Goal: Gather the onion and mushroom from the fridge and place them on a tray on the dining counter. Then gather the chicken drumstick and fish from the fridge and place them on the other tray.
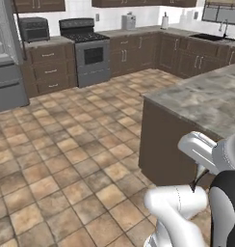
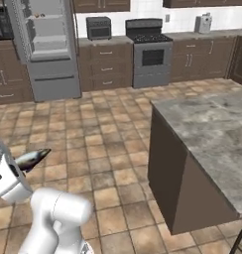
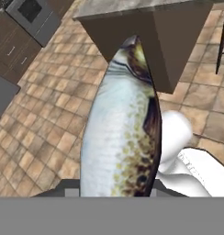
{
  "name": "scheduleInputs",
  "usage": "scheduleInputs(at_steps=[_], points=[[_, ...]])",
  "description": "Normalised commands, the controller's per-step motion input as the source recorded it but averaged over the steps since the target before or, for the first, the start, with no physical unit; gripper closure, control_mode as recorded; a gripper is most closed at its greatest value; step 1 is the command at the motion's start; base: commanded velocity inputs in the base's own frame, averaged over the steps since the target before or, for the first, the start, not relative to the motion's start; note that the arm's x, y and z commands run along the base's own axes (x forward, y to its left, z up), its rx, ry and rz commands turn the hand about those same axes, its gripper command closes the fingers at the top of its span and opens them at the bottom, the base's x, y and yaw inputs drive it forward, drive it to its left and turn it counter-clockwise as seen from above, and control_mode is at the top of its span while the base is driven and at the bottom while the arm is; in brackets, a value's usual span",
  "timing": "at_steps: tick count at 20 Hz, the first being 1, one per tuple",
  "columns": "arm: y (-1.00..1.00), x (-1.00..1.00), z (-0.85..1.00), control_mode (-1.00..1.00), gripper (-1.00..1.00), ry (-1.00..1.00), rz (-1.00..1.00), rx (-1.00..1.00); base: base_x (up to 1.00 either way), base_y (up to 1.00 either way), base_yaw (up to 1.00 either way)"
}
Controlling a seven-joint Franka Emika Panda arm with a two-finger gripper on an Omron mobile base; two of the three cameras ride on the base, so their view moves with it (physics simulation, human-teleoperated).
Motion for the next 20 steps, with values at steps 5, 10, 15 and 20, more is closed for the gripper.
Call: scheduleInputs(at_steps=[5,10,15,20], points=[[0.0,0.0,0.0,1.0,1.0,0.0,0.0,0.0,-0.52,-1.0,-0.12],[0.0,0.0,0.0,1.0,1.0,0.0,0.0,0.0,-0.11,-1.0,-0.11],[0.0,0.0,0.0,1.0,1.0,0.0,0.0,0.0,0.03,-1.0,-0.08],[0.0,0.0,0.0,1.0,1.0,0.0,0.0,0.0,0.11,-1.0,-0.03]])
